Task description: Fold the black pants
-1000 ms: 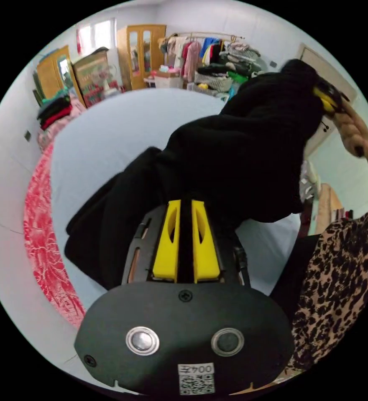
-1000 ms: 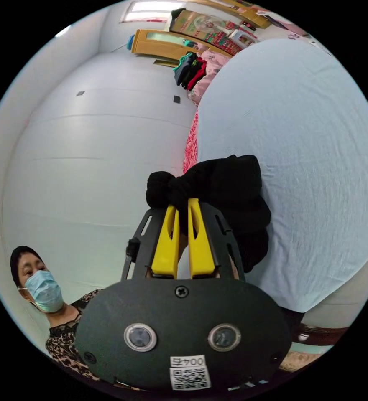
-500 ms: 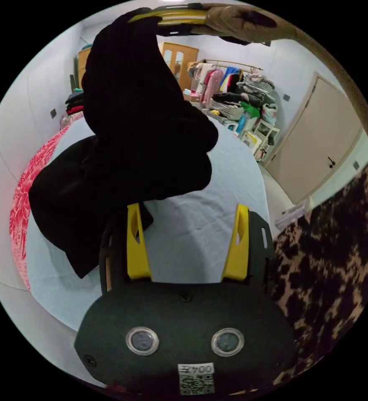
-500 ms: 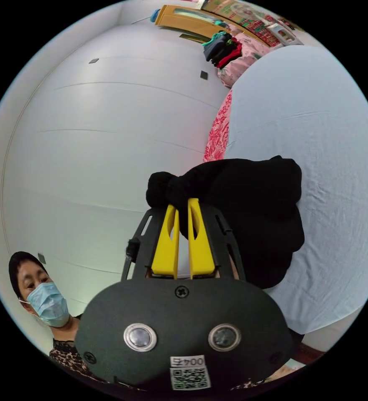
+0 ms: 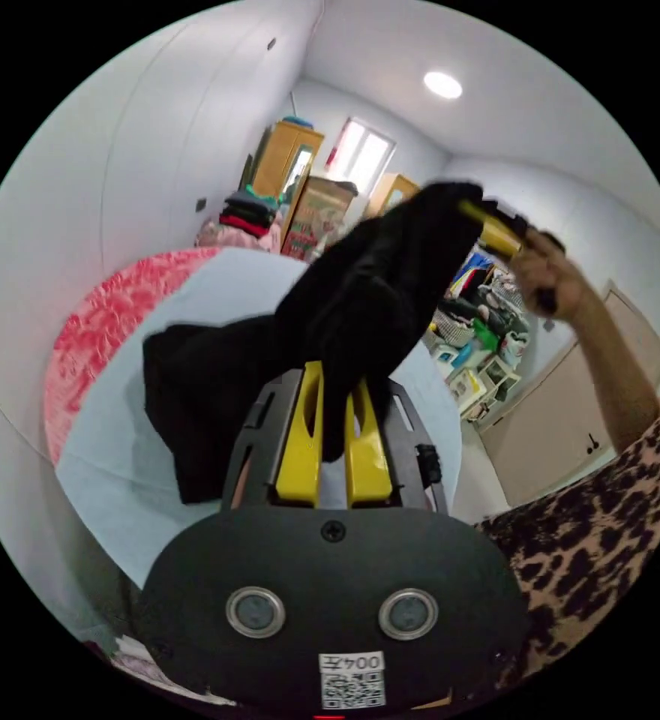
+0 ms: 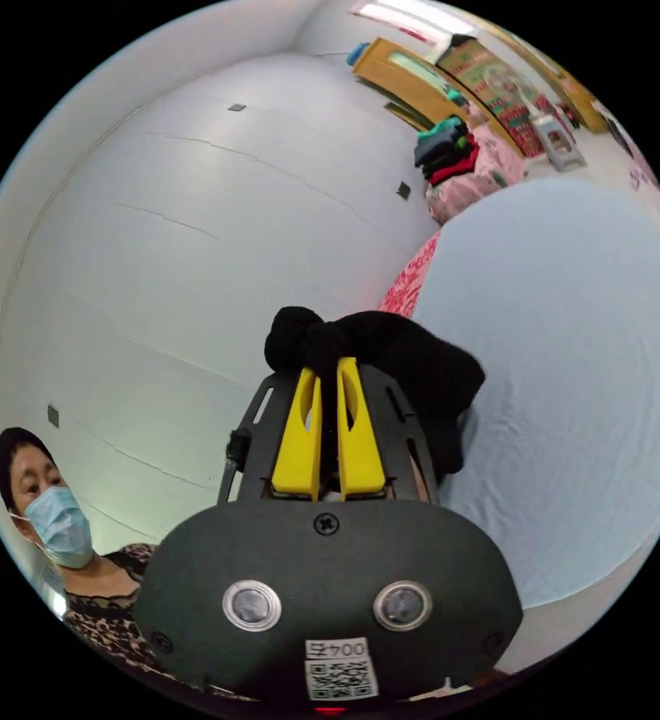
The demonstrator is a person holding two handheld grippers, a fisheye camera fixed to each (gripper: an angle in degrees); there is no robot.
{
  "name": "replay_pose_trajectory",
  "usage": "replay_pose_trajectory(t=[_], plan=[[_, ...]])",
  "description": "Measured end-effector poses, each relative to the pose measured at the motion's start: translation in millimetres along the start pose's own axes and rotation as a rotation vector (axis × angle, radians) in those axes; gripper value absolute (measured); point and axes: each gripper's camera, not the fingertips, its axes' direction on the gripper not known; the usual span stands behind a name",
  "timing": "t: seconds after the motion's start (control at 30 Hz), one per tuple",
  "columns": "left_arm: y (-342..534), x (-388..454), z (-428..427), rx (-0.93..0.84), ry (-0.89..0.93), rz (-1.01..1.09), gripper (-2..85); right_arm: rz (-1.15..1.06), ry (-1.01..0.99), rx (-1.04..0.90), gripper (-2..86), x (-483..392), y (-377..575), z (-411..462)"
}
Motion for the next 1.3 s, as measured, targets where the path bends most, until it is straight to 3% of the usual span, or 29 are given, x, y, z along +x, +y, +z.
replay_pose_trajectory(t=[0.2,0.37,0.6,0.87,1.3], plan=[[-129.1,41.1,-133.2,0.159,0.000,0.289,0.0,-0.335,0.185,0.004,3.8,-74.9,17.9,-41.3],[-243.3,110.1,-243.7,0.253,0.005,0.504,-0.2,-0.707,0.283,0.130,3.8,-211.1,36.1,-74.7],[-343.4,217.2,-383.2,0.371,-0.091,0.681,-0.1,-0.938,0.435,0.312,3.5,-367.6,64.9,-101.8],[-368.5,295.5,-492.7,0.472,-0.094,0.778,0.0,-1.075,0.520,0.465,3.5,-487.6,122.4,-113.2],[-347.1,330.4,-566.4,0.426,0.146,1.002,-0.1,-1.099,0.522,0.507,3.6,-524.3,205.4,-90.7]])
